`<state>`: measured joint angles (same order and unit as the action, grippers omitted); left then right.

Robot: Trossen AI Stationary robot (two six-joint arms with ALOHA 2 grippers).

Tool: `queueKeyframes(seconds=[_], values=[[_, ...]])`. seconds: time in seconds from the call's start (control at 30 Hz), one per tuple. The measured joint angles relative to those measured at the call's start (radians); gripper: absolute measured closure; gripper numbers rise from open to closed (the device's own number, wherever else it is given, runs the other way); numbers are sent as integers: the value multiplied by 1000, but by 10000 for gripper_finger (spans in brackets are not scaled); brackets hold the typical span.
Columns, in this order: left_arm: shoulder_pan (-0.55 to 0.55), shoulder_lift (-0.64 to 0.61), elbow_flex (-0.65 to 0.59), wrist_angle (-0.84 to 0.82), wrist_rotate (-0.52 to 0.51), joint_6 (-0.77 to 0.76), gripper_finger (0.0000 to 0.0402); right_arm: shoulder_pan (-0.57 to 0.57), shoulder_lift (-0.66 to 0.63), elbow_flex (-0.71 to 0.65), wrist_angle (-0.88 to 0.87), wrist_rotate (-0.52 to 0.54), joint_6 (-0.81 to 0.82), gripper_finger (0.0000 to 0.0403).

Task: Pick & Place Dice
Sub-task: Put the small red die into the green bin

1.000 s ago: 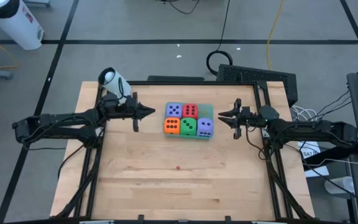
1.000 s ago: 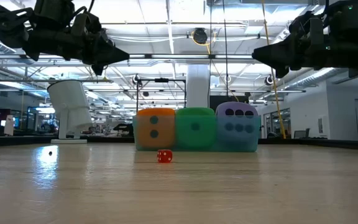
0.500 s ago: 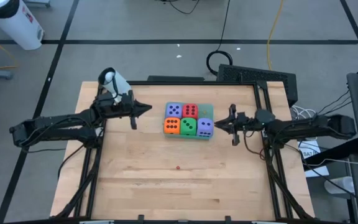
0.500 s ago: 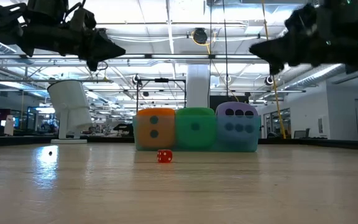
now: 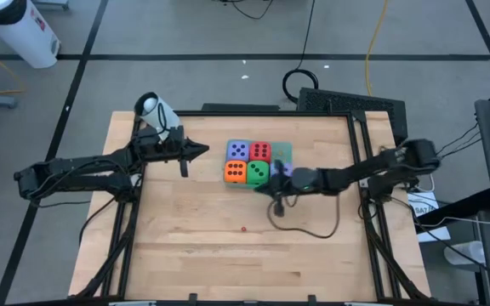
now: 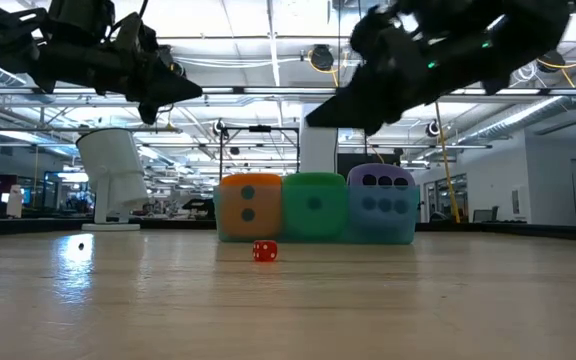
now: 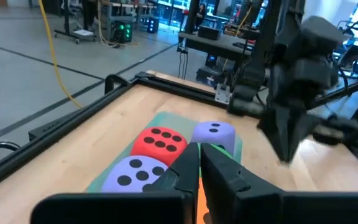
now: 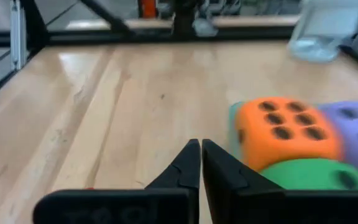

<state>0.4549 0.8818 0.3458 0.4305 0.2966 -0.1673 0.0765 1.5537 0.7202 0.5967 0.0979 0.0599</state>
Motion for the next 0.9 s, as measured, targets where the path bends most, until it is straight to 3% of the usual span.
queueKeyframes(seconds=[0.2,0.33,0.6,0.7,0.9], values=[[0,0,0,-3,1,-3,376,14,243,157,-5,-273,32,401],[0,0,0,-10,1,8,376,50,361,265,-3,-359,55,402],[-1,0,0,-18,17,7,376,86,429,389,-198,-352,35,400],[-7,0,0,-24,18,2,376,99,429,386,-205,-279,38,399],[-21,1,0,-49,21,4,376,137,428,386,-178,-273,57,399]])
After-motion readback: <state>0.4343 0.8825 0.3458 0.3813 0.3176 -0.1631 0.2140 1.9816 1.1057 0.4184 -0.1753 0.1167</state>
